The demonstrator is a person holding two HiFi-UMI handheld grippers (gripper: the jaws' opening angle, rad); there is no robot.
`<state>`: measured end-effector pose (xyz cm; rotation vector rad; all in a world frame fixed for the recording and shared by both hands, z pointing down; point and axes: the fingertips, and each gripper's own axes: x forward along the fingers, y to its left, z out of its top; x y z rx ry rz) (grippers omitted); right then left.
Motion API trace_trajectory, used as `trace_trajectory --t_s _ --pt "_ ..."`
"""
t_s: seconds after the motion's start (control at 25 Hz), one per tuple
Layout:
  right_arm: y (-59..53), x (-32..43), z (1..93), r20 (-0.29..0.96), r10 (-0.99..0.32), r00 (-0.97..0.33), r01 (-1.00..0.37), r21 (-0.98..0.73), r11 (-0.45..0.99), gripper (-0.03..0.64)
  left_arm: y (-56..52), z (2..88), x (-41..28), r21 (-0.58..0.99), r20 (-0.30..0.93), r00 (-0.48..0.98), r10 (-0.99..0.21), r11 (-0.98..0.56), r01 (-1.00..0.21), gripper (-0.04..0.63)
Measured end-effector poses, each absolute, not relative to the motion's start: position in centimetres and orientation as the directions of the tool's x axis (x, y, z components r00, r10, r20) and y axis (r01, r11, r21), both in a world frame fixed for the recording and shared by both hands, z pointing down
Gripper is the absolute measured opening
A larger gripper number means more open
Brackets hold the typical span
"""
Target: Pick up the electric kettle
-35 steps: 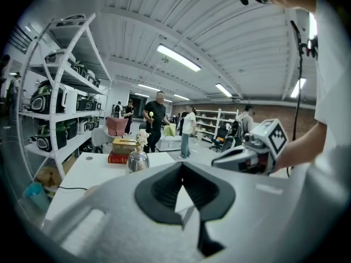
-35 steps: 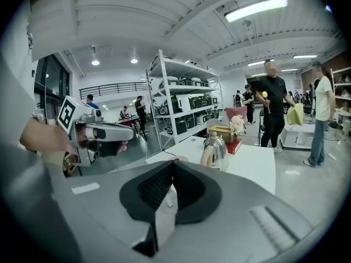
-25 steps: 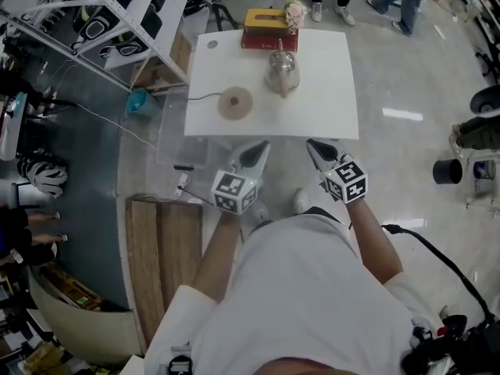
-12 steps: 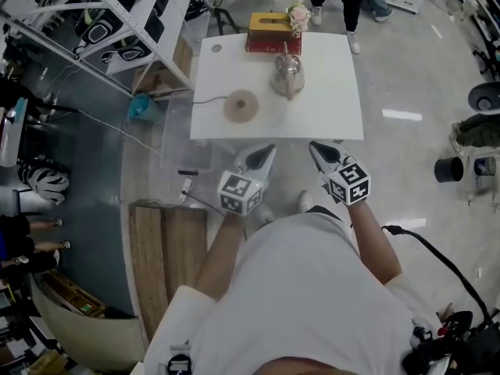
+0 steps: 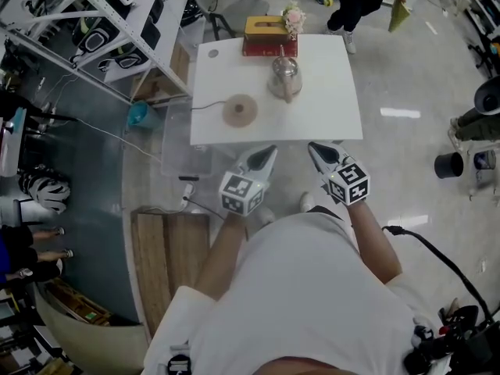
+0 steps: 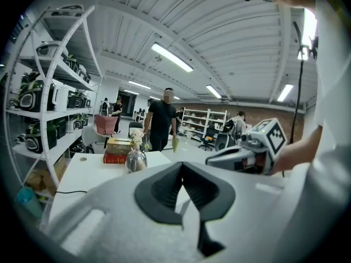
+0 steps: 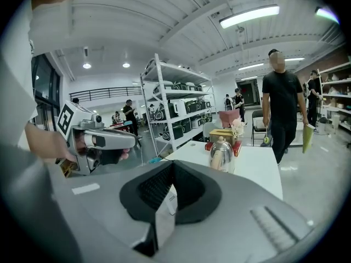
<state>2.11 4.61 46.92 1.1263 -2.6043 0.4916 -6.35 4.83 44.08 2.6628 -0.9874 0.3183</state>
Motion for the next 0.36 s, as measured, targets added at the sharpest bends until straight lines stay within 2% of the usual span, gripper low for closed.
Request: trace_trajectory --t_s 0.36 --pt "4.44 1.80 47.05 0.366 -0.648 -0.668 -0.736 -0.199 0.647 0.003 4.58 44.25 -6.82 0.190 0.298 0.741 -0.601 -0.724 -0.663 0.002"
